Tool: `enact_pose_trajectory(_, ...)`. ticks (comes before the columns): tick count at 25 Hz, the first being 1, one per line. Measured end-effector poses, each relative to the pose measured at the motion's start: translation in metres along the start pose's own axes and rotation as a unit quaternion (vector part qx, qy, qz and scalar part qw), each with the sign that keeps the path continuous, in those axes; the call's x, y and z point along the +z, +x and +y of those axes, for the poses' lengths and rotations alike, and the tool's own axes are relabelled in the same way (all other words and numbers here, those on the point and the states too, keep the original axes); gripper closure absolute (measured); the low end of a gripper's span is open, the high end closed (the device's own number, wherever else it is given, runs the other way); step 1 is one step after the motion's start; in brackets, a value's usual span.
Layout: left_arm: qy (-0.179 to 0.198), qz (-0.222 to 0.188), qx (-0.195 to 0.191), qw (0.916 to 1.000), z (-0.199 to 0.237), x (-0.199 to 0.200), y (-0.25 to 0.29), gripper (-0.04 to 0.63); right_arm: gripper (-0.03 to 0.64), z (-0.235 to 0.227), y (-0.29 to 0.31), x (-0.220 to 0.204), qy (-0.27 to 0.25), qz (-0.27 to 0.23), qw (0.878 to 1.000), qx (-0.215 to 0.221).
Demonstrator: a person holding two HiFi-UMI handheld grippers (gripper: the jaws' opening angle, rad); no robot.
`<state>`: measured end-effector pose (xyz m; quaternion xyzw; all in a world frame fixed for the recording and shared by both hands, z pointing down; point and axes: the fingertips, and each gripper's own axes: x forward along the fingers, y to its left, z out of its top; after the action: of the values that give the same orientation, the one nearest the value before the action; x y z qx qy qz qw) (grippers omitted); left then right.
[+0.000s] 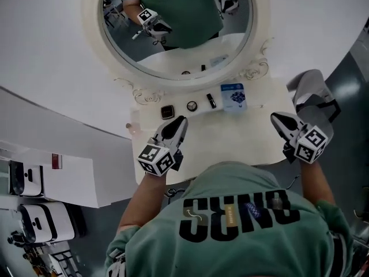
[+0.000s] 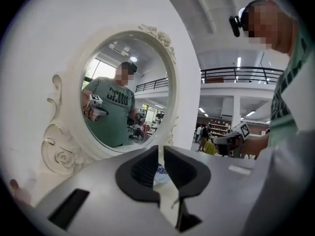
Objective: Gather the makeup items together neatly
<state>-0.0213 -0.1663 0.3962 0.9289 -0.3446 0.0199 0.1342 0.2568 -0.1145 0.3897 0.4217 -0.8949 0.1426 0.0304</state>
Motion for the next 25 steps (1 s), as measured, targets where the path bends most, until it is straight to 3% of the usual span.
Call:
enact_pose_trajectory(5, -0.014, -0.026, -0.025, 0.9993, 0.028, 0.004, -0.071, 0.583, 0.623, 0.047, 0.064, -0.001, -0.003, 0.012, 1.0, 0.006)
enact_pose_trajectory(11, -0.032, -0.039, -0.057, 0.9971, 0.042, -0.004, -0.115, 0.586, 0.623, 0.085, 0.12, -0.006, -0.01, 0.028, 0.999, 0.026)
enact_pose_trajectory(25, -0.025, -0.063, -0.034, 0.9971, 0.041, -0.006, -0.118, 0.588, 0.623, 0.092, 0.148, -0.01, -0.007, 0.034, 0.998, 0.058)
